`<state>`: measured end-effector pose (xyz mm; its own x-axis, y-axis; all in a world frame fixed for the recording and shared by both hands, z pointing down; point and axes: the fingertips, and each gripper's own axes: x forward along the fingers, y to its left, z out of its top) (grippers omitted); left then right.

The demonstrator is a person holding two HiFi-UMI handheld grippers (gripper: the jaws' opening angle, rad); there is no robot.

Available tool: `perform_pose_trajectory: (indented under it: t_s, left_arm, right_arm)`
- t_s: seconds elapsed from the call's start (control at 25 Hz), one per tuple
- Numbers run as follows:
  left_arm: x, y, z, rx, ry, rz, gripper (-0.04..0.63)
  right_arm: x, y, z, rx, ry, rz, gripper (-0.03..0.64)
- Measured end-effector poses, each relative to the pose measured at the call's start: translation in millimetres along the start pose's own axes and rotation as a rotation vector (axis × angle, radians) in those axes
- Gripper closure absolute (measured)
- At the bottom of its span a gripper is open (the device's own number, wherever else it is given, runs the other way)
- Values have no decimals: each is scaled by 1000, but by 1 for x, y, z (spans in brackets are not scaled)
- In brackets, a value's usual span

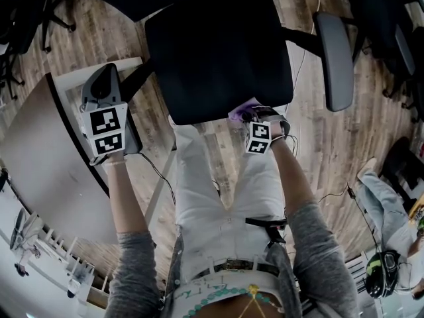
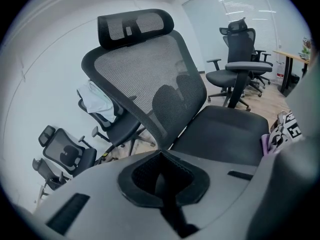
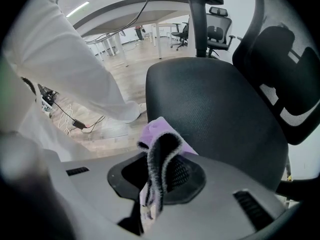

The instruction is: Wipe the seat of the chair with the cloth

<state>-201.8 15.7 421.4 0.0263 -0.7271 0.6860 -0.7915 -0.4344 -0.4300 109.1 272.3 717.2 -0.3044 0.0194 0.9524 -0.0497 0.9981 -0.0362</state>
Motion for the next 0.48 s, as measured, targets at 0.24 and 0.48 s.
perform_pose_trajectory:
  t_s: [0.24, 0.48]
  left_arm:
    - [0, 0, 0, -12, -6, -11, 594]
    - [0, -1, 1, -10, -2, -5, 594]
  right_arm:
    - [-6, -1, -19, 29, 27, 0, 565]
    - [-11, -5, -36, 43, 39, -17, 565]
